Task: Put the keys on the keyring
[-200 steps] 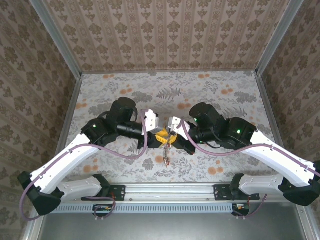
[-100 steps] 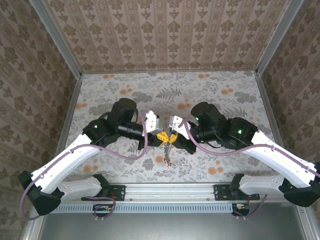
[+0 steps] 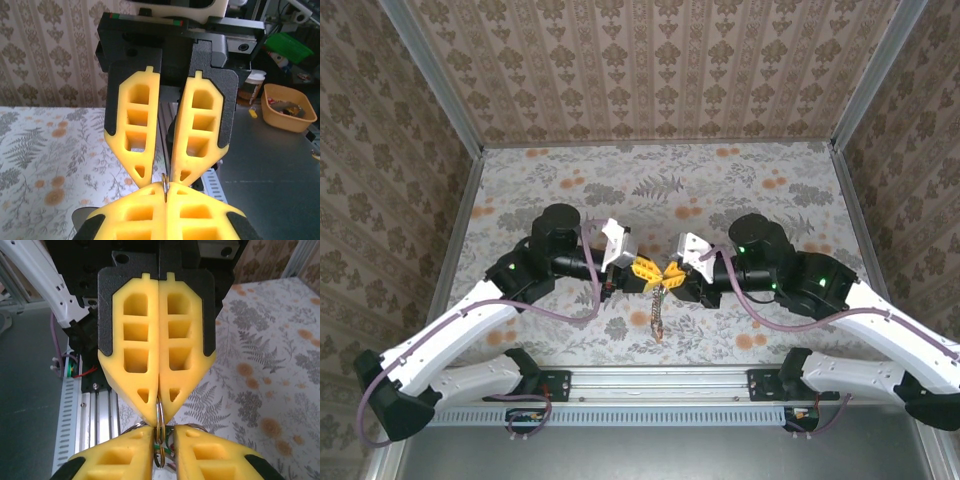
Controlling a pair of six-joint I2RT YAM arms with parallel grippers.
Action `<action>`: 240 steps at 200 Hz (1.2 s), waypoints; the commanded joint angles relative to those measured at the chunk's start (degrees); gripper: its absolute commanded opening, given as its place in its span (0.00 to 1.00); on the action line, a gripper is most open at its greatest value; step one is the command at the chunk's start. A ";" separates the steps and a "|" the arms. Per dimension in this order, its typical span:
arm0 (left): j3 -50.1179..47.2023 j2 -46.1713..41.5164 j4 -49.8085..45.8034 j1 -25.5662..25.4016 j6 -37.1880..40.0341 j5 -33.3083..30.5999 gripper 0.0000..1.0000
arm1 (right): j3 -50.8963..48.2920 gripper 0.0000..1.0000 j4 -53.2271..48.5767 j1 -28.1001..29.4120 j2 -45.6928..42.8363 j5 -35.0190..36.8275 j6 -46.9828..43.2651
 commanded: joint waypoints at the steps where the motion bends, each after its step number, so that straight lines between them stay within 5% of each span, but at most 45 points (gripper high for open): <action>1: -1.21 -1.93 11.44 -0.14 -5.65 3.02 0.00 | -1.58 0.18 6.15 0.05 -0.97 -2.20 0.94; 21: -2.90 -2.03 16.48 -0.23 -8.66 3.60 0.00 | -2.43 0.15 8.40 0.05 -1.91 -2.52 0.98; 45: -2.85 -1.55 16.13 -0.77 -8.97 3.06 0.00 | -2.41 0.00 8.79 0.06 -2.09 -1.78 0.40; 73: 4.21 -0.78 -4.78 -2.29 2.35 -3.96 0.00 | -0.48 0.00 5.54 -0.91 -1.85 0.72 -0.82; 97: 11.59 1.74 -22.30 -2.66 11.26 -11.95 0.23 | 2.62 0.00 -1.29 -1.81 0.14 2.74 -3.06; 118: 14.69 3.47 -29.33 -2.74 14.99 -15.36 0.28 | 4.94 0.00 -5.00 -2.04 2.06 3.86 -4.61; 240: 14.18 5.63 -26.83 -3.15 15.35 -16.17 0.25 | 8.19 0.00 -8.26 -2.04 7.23 -1.35 -5.79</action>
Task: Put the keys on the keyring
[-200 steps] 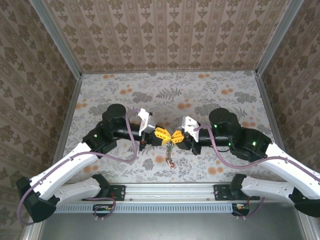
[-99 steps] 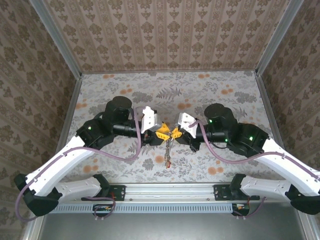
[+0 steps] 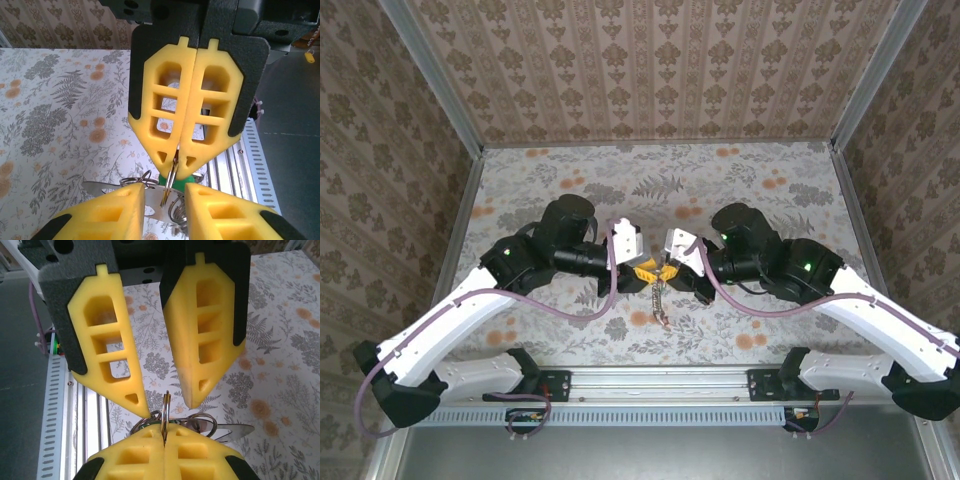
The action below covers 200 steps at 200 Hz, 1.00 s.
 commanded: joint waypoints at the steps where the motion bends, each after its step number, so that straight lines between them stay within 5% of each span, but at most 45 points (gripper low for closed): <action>1: 0.17 0.34 0.08 -0.49 1.37 0.42 0.25 | 2.07 0.00 -0.18 -0.23 0.47 -2.41 -0.91; 18: 0.12 0.60 0.61 -0.53 1.22 2.33 0.00 | 1.99 0.00 0.09 -0.22 0.65 -2.65 -0.85; 59: -2.15 -2.01 5.56 -0.20 -1.48 7.10 0.00 | 0.15 0.00 1.82 -0.22 -0.88 -3.37 -0.17; 91: -5.59 -4.88 14.86 0.02 -6.76 11.51 0.00 | -4.13 0.13 8.05 -0.37 -4.46 -5.78 2.10; 200: -16.74 -10.29 41.20 1.28 -20.87 14.18 0.00 | -8.88 0.13 16.03 -0.29 -8.36 -6.26 5.79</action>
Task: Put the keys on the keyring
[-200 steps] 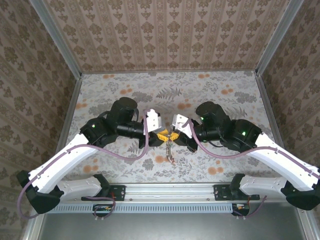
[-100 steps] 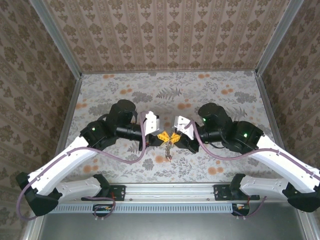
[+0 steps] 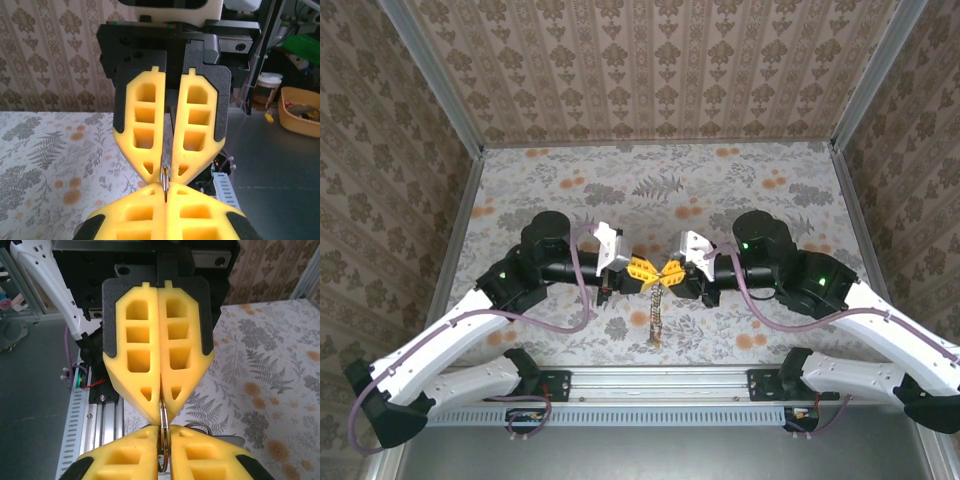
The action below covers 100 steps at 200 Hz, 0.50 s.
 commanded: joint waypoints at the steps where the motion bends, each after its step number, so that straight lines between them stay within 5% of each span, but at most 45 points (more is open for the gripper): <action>1: -1.50 -1.28 13.11 0.06 -5.81 3.05 0.00 | -1.86 0.13 4.35 -0.07 -1.39 -0.44 1.81; 27: -1.58 -0.85 13.68 -0.18 -6.20 2.31 0.00 | -1.58 0.00 4.50 -0.22 -1.62 0.06 1.34; 58: 5.10 0.20 -4.41 -1.07 2.75 -3.69 0.00 | 0.19 0.00 1.13 -0.81 -0.87 3.07 -0.67; 80: 12.35 3.09 -20.78 -2.60 11.24 -9.90 0.16 | 3.04 0.00 -4.09 -1.47 1.55 4.25 -2.74; 100: 15.21 5.42 -26.19 -3.18 14.17 -13.38 0.21 | 4.42 0.00 -5.62 -1.61 2.97 4.34 -3.73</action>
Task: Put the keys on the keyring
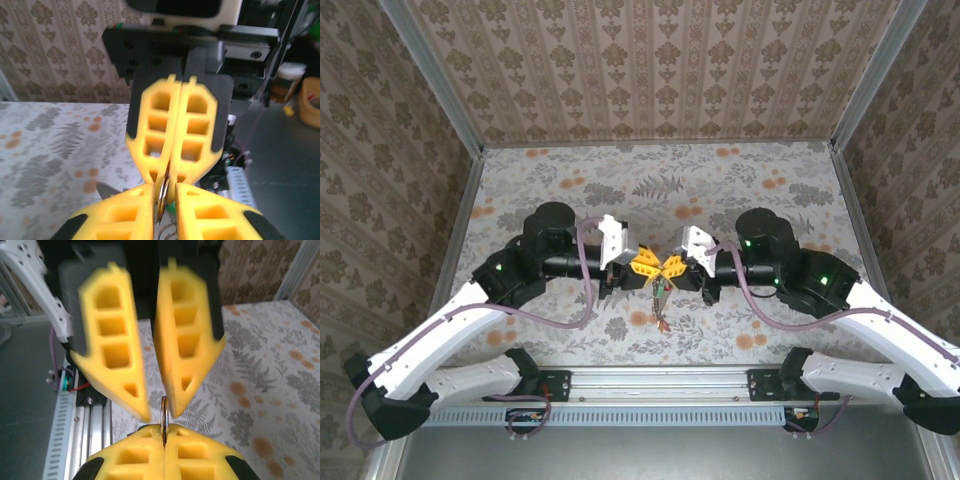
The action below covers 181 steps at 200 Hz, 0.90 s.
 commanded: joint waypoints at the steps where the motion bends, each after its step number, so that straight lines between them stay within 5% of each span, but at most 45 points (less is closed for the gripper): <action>1: 4.54 1.63 -12.60 -1.08 7.81 -5.44 0.21 | 2.73 0.00 -4.19 -0.50 1.71 1.90 -2.64; 90: 5.71 4.88 -15.89 -1.72 10.49 -8.11 0.23 | 3.43 0.00 -3.87 -0.61 2.96 -0.38 -3.00; 101: 5.74 4.80 -15.71 -1.69 10.48 -8.03 0.19 | 3.33 0.00 -3.84 -0.61 3.15 -0.55 -2.94; 116: 5.60 4.75 -15.23 -1.69 10.49 -7.71 0.00 | 3.17 0.00 -3.77 -0.58 3.32 -0.56 -2.88; 149: 4.13 3.28 -11.71 -1.61 9.05 -4.93 0.00 | 2.84 0.00 -3.78 -0.60 2.69 -0.80 -2.78; 181: -1.05 -1.08 0.84 0.15 2.14 1.90 0.00 | -0.33 0.17 -0.31 -0.64 0.38 -2.79 -2.36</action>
